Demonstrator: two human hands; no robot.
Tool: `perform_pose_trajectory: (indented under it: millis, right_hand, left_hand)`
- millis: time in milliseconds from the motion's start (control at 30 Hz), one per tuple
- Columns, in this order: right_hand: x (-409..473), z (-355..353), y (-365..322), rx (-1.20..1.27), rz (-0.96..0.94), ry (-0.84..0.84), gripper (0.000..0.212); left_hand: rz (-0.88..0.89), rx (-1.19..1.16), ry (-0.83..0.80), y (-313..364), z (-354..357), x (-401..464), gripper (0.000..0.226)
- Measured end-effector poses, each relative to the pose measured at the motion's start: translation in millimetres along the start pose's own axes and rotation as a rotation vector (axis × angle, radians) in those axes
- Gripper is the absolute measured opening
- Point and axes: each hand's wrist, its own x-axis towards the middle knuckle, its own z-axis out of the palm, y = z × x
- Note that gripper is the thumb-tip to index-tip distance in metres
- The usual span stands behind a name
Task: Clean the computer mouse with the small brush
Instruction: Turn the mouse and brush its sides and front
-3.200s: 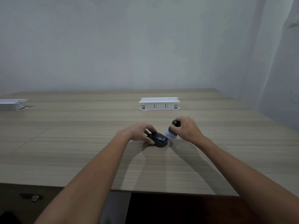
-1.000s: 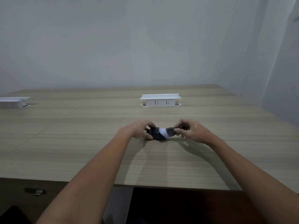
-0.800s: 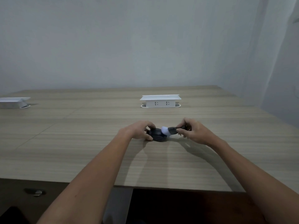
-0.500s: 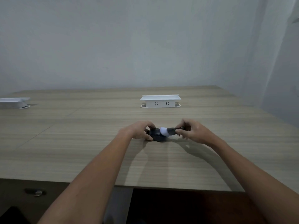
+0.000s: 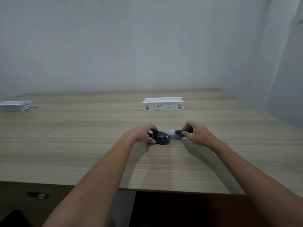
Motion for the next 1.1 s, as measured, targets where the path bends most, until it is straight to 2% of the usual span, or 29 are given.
perform_pose_trajectory:
  millis: [67,167,233,333,467,533,600,700,767,867,967,1033,1100]
  right_hand:
    - [-2,-2,-4,0.071,-0.012,0.051,0.005]
    - [-7,-1,-12,0.257,-0.050,-0.034,0.007]
    - [-9,5,-10,0.190,-0.054,-0.044,0.006]
    - [-9,14,-6,0.040,-0.042,0.092,0.005]
    - [-13,11,-15,0.116,-0.067,0.164,0.006]
    - [-15,9,-16,0.172,-0.104,0.083,0.004]
    - [-15,11,-14,0.110,-0.124,0.040,0.003]
    - [-14,15,-12,0.021,-0.085,0.152,0.007]
    - [-16,16,-20,0.064,-0.121,0.173,0.008]
    - [-19,23,-26,0.028,-0.207,0.083,0.007]
    - [-12,24,-18,-0.061,-0.121,0.159,0.010]
    - [-11,20,-16,-0.027,-0.087,0.194,0.012]
    - [-15,19,-21,0.034,-0.150,0.114,0.010]
  left_hand:
    - [-0.008,0.021,0.005,1,1,-1,0.055]
    - [-0.026,0.023,0.020,3,2,-1,0.055]
    - [-0.044,0.044,0.037,5,3,-2,0.058]
    - [-0.065,0.062,0.056,6,6,-3,0.069]
    - [-0.082,0.008,0.059,5,4,-6,0.081]
    - [-0.069,-0.028,0.067,4,3,-6,0.072]
    - [-0.041,-0.043,0.054,4,4,-7,0.057]
    - [-0.021,-0.062,0.050,3,7,-6,0.044]
    - [-0.017,-0.067,0.062,1,8,-4,0.040]
    - [-0.013,-0.079,0.065,-1,9,-3,0.037]
    - [-0.013,-0.095,0.071,-1,10,-2,0.037]
    - [-0.014,-0.112,0.075,-2,11,-2,0.037]
    - [-0.012,-0.117,0.070,-3,11,-1,0.037]
